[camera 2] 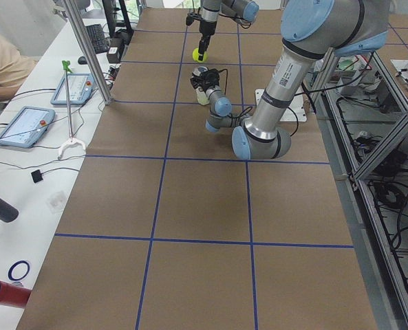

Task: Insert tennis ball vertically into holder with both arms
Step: 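Carry the second ball with the right gripper above the can, then drop the second ball into the can by opening the right gripper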

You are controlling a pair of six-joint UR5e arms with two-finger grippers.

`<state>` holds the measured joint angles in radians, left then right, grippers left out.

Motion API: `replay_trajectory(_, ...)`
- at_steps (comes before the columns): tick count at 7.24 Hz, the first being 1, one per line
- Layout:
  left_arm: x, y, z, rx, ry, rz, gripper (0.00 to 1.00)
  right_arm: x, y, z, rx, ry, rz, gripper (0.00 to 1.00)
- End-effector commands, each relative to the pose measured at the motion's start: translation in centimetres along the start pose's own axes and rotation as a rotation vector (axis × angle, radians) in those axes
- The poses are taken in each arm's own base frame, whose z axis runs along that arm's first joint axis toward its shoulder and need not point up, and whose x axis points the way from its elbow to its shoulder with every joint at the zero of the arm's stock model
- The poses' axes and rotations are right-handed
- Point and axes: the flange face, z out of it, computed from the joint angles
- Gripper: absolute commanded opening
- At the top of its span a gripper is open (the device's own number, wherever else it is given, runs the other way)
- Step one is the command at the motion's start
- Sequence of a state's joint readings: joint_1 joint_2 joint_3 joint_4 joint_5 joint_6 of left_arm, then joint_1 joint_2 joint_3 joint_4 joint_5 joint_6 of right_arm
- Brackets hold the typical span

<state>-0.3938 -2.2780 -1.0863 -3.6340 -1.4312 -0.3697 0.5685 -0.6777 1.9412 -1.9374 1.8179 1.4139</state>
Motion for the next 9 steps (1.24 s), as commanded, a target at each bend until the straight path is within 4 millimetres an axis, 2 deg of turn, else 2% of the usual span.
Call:
replay_trajectory(1, 0.1, 0.0, 0.0, 0.001, 0.001, -0.001, 0.85, -0.3, 0.5, 0.6, 0.018, 0.011, -0.009, 0.82)
replay_trajectory(2, 0.1, 0.0, 0.0, 0.001, 0.001, -0.001, 0.84, -0.3, 0.6, 0.7, 0.017, 0.011, -0.012, 0.97)
replay_trajectory(7, 0.1, -0.1, 0.1, 0.004, 0.002, -0.001, 0.85, 0.2, 0.8, -0.4, 0.017, -0.011, -0.017, 0.99)
replay_trajectory(9, 0.2, -0.2, 0.1, 0.005, 0.003, -0.002, 0.85, 1.6, -2.1, -1.9, 0.044, -0.006, -0.008, 0.99)
